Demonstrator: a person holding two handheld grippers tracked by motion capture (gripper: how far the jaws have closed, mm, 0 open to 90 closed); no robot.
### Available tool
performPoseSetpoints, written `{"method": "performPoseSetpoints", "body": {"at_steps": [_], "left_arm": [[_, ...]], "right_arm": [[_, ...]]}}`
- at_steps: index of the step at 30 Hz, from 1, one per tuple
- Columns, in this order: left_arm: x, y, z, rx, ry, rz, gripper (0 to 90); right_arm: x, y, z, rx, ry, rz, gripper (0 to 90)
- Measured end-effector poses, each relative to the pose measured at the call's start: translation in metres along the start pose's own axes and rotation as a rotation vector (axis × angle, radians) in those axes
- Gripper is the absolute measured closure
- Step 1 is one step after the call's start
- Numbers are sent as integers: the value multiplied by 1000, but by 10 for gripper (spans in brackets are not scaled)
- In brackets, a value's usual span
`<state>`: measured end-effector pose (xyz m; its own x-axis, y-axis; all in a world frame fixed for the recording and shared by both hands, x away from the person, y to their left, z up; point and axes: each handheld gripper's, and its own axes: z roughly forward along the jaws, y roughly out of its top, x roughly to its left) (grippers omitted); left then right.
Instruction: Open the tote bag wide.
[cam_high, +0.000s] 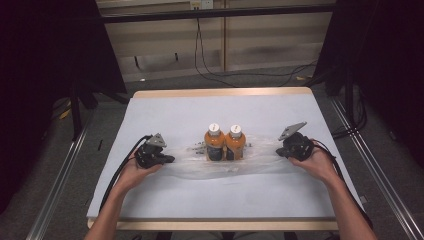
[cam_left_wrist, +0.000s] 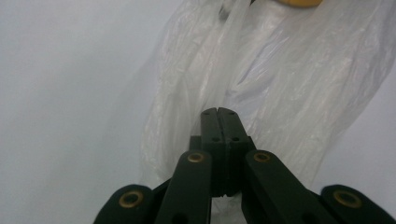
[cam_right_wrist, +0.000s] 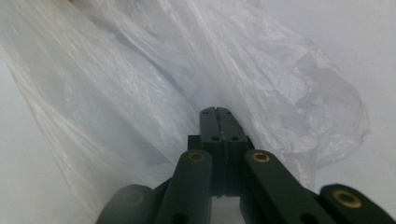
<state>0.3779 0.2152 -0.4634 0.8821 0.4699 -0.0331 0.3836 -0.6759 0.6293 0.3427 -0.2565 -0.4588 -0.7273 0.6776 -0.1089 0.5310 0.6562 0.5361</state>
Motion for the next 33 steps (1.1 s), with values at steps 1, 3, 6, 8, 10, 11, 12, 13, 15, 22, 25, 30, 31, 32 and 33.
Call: {"method": "performPoseSetpoints", "body": {"at_steps": [1, 3, 6, 8, 10, 11, 12, 13, 15, 22, 25, 30, 31, 32, 33], "left_arm": [[0, 0, -2, 2, -1, 8, 900], [-2, 1, -5, -18, -7, 6, 900], [-5, 2, -10, -50, 1, -4, 893], [-5, 3, -14, -83, -6, -11, 889], [-6, 4, -18, -109, -14, -15, 880], [-7, 5, -20, -123, -14, -19, 880], [-8, 6, -21, -127, -8, -13, 880], [-9, 7, -22, -139, -16, -14, 880], [-9, 8, -21, -141, -10, -14, 883], [-16, 13, -27, -203, -30, -23, 890], [-22, 17, -31, -239, -45, -26, 864], [-32, 27, -26, -257, -86, -11, 863], [-33, 30, -24, -253, -88, 1, 863], [-35, 32, -22, -262, -95, -4, 862], [-38, 35, -20, -256, -96, 4, 863]], "right_arm": [[0, -1, -2, -22, 2, 17, 900], [2, -2, -5, -58, -4, 49, 900], [4, -3, -13, -128, 8, 59, 900], [6, -3, -21, -169, 17, 68, 900], [7, -3, -27, -192, 14, 77, 900], [6, -3, -28, -203, 27, 75, 900], [7, -3, -30, -208, 26, 79, 900], [7, -3, -30, -208, 23, 85, 900], [6, -3, -29, -229, 48, 88, 900], [11, 1, -26, -252, 78, 99, 900], [13, 5, -32, -297, 93, 113, 900], [14, 11, -41, -351, 122, 128, 900], [15, 12, -42, -357, 123, 129, 900], [15, 14, -42, -361, 125, 127, 900], [16, 16, -42, -363, 123, 125, 900]]}}
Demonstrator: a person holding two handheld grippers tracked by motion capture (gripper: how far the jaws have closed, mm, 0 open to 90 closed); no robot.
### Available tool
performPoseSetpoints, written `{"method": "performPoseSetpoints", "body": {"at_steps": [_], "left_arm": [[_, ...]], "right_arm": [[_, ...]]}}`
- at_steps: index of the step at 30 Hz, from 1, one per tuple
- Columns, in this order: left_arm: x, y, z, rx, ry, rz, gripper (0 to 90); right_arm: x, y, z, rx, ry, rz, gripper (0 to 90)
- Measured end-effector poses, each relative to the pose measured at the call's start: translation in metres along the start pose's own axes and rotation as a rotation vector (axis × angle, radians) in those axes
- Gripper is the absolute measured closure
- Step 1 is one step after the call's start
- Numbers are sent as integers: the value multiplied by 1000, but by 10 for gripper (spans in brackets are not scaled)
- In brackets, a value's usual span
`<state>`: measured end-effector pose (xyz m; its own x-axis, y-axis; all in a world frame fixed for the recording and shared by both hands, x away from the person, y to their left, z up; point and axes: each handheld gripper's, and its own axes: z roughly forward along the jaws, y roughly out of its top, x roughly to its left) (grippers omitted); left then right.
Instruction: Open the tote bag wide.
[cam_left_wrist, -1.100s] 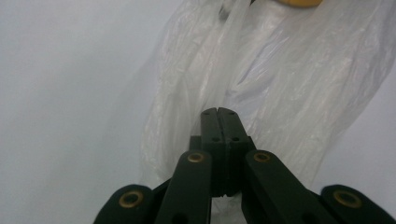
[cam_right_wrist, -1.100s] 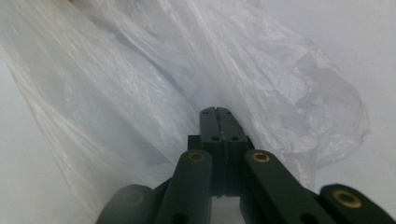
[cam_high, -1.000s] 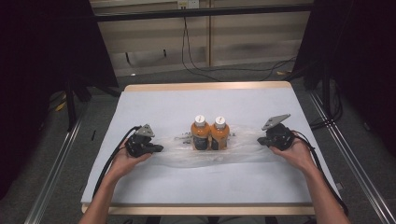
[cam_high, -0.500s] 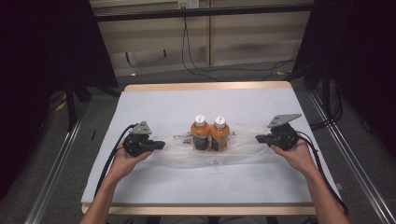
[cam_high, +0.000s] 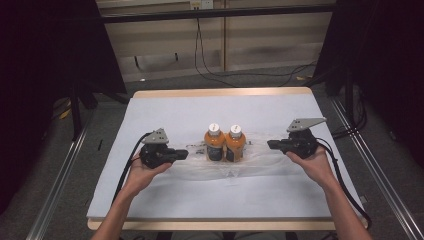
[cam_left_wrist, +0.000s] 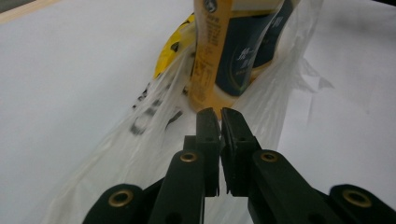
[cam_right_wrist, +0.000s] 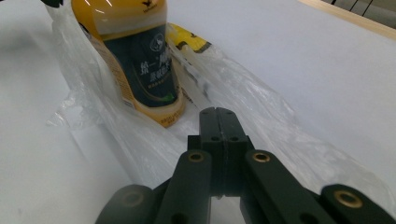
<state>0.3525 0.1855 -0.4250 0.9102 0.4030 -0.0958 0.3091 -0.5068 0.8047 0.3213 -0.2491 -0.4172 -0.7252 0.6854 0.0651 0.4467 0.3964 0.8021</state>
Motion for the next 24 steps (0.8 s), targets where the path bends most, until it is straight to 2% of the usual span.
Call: {"method": "performPoseSetpoints", "body": {"at_steps": [1, 3, 5, 10, 13, 15, 16, 18, 20, 24], "left_arm": [[-2, 1, 3, -10, -10, -9, 862], [-6, 3, 9, -10, -26, 6, 861], [-11, 5, 14, -17, -46, -1, 854], [-19, 12, 22, -26, -49, 19, 854], [-23, 16, 29, -44, -83, 3, 870], [-26, 20, 37, -37, -85, 16, 879], [-29, 23, 42, -45, -90, 17, 881], [-33, 28, 48, -41, -94, 30, 897], [-36, 34, 53, -58, -115, 26, 900], [-43, 42, 65, -57, -120, 40, 900]], "right_arm": [[1, 2, 2, -4, 6, -1, 900], [3, 4, 4, 2, 12, -2, 900], [5, 7, 7, 5, 21, -9, 900], [8, 11, 16, 20, 35, -16, 900], [7, 12, 23, 35, 41, -14, 900], [9, 15, 27, 32, 55, -13, 900], [9, 17, 29, 34, 65, -15, 900], [9, 23, 34, 55, 54, -40, 900], [10, 30, 37, 52, 69, -45, 900], [10, 40, 46, 66, 82, -55, 900]]}}
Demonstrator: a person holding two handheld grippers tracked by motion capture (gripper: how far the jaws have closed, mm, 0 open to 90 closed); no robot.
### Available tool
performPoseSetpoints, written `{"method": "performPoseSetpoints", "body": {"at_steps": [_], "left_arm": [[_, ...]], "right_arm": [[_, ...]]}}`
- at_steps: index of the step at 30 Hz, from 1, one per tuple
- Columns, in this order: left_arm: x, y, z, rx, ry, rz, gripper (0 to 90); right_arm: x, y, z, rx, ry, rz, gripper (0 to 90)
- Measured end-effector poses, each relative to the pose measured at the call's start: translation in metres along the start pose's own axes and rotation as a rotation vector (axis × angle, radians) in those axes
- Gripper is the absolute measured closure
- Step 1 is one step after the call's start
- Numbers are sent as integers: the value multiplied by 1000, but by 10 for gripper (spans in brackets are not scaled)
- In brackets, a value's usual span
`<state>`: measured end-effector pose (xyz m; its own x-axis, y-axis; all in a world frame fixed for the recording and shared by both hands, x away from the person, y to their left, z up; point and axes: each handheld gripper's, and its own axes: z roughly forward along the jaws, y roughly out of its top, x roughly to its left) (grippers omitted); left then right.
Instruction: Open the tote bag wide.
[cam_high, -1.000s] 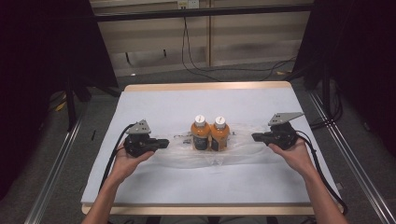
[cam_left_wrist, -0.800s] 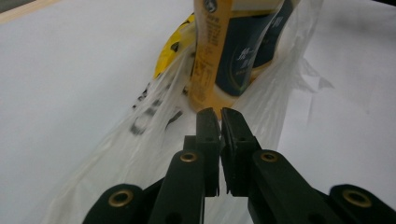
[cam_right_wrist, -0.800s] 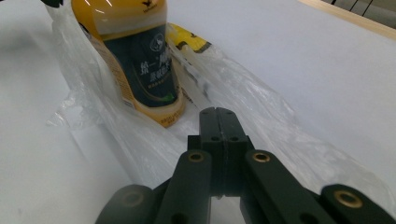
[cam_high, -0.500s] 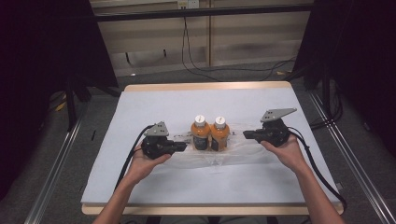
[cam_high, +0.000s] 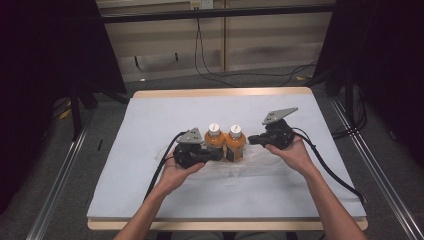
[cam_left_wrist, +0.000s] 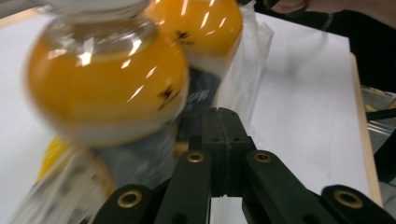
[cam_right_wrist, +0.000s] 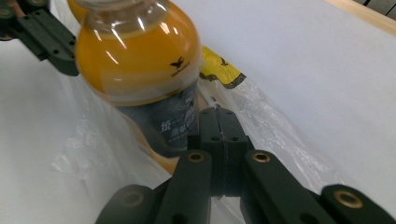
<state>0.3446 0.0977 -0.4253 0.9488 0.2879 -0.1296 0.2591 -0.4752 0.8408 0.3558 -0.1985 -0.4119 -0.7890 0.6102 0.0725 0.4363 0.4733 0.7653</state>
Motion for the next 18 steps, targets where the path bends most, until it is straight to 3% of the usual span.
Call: {"method": "performPoseSetpoints", "body": {"at_steps": [8, 13, 18], "left_arm": [[-3, -6, 23, 42, -16, -9, 900], [-2, -12, 32, 62, -6, -6, 900], [1, -18, 38, 76, 5, -11, 900]], "right_arm": [[-3, -2, 17, 32, 13, 11, 900], [-8, -3, 27, 51, 13, 26, 900], [-6, -4, 41, 83, 31, 10, 900]]}}
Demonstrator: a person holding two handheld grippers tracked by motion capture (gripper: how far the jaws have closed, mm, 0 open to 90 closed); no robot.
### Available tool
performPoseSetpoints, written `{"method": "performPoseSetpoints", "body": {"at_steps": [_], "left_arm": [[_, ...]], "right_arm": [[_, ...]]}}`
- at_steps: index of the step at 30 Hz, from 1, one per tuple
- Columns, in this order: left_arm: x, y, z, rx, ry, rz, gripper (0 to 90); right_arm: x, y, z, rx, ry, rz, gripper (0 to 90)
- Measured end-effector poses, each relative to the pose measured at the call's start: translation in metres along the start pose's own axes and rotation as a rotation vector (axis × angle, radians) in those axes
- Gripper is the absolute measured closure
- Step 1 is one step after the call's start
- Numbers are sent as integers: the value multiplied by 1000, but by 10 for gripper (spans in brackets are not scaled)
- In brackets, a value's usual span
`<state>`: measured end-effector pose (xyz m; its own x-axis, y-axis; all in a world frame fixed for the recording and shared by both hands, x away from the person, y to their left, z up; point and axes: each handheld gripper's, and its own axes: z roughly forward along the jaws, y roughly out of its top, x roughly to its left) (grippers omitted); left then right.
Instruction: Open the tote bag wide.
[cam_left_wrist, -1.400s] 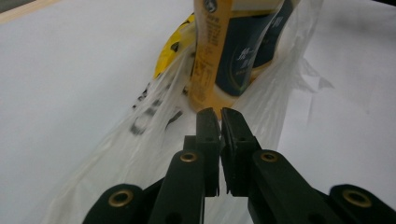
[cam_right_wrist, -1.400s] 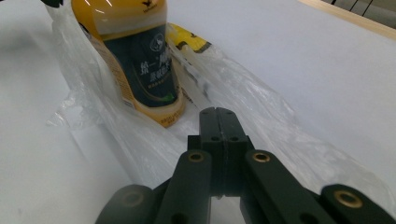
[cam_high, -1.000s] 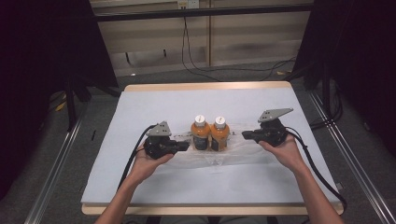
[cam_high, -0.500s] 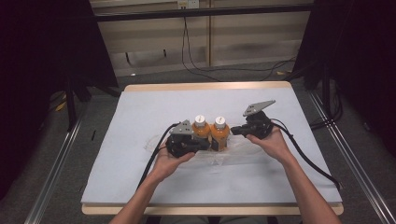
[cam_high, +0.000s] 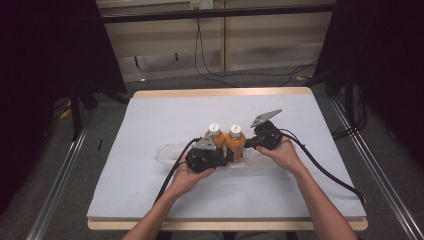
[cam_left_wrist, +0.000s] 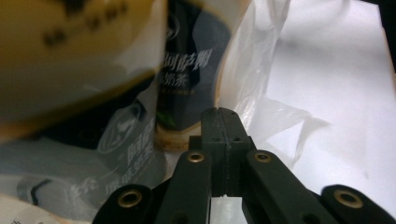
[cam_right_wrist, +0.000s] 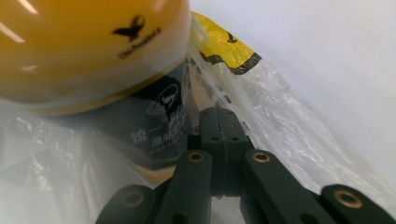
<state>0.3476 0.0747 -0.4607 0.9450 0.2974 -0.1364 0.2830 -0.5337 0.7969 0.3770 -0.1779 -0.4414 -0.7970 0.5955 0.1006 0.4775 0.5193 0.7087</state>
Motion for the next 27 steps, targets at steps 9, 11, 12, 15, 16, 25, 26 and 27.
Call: {"method": "performPoseSetpoints", "body": {"at_steps": [9, 11, 12, 15, 16, 25, 26, 27], "left_arm": [[-5, -10, 7, 27, -3, 10, 900], [-5, -12, 5, 39, -7, 4, 900], [-6, -16, 7, 32, -4, 1, 900], [-7, -19, 7, 62, 1, 7, 900], [-8, -20, 7, 76, -4, 15, 900], [-14, -26, 9, 111, -29, 42, 900], [-14, -26, 8, 123, -31, 50, 900], [-15, -26, 8, 123, -34, 62, 900]], "right_arm": [[-7, -6, 29, 27, 14, 47, 900], [-9, -7, 32, 32, 12, 48, 900], [-10, -7, 33, 34, 10, 58, 900], [-14, -6, 38, 55, 7, 65, 900], [-14, -6, 39, 60, 7, 65, 900], [-16, -4, 47, 71, -7, 58, 900], [-16, -4, 48, 75, -8, 60, 900], [-17, -3, 48, 73, -9, 59, 900]]}}
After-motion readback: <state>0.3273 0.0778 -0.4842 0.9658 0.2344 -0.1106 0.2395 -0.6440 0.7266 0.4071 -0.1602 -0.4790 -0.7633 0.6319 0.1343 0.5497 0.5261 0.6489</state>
